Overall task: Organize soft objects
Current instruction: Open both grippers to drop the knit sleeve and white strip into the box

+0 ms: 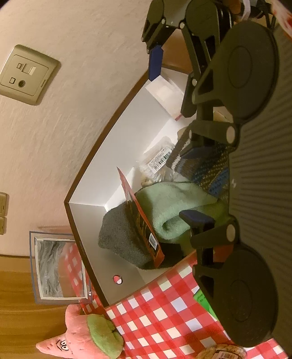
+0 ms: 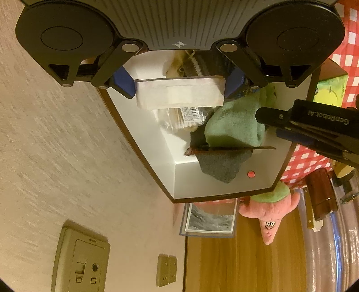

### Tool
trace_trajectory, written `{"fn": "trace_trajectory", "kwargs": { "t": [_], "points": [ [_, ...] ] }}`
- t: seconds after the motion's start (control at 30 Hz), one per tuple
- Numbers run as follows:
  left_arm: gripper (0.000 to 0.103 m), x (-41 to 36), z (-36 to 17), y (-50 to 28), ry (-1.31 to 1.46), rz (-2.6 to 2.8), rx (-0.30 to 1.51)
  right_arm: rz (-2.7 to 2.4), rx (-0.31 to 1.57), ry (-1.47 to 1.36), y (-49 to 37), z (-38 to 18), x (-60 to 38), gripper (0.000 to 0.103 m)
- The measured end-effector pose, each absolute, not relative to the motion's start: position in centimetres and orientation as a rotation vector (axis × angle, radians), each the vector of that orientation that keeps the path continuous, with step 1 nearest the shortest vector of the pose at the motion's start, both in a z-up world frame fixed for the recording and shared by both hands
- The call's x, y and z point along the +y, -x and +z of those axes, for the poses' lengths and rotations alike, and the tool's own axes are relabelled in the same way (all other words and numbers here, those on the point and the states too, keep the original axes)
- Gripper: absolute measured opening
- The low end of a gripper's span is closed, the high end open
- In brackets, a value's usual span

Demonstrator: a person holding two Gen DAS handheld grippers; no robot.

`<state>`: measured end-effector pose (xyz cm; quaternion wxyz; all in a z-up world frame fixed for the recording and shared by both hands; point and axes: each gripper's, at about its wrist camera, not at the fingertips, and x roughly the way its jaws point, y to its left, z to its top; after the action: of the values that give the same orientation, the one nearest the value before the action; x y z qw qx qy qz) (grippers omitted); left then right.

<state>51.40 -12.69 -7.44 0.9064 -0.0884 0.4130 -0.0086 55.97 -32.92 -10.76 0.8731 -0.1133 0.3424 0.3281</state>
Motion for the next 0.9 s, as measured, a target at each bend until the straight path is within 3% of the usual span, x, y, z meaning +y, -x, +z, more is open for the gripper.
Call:
{"fn": "trace_trajectory", "kwargs": {
  "t": [0.9],
  "points": [
    [0.049,-13.4,-4.5,-47.6,0.133,-0.015,0.812,0.637,0.694,0.11,-53.5,-9.2,-35.3,0.092]
  ]
}}
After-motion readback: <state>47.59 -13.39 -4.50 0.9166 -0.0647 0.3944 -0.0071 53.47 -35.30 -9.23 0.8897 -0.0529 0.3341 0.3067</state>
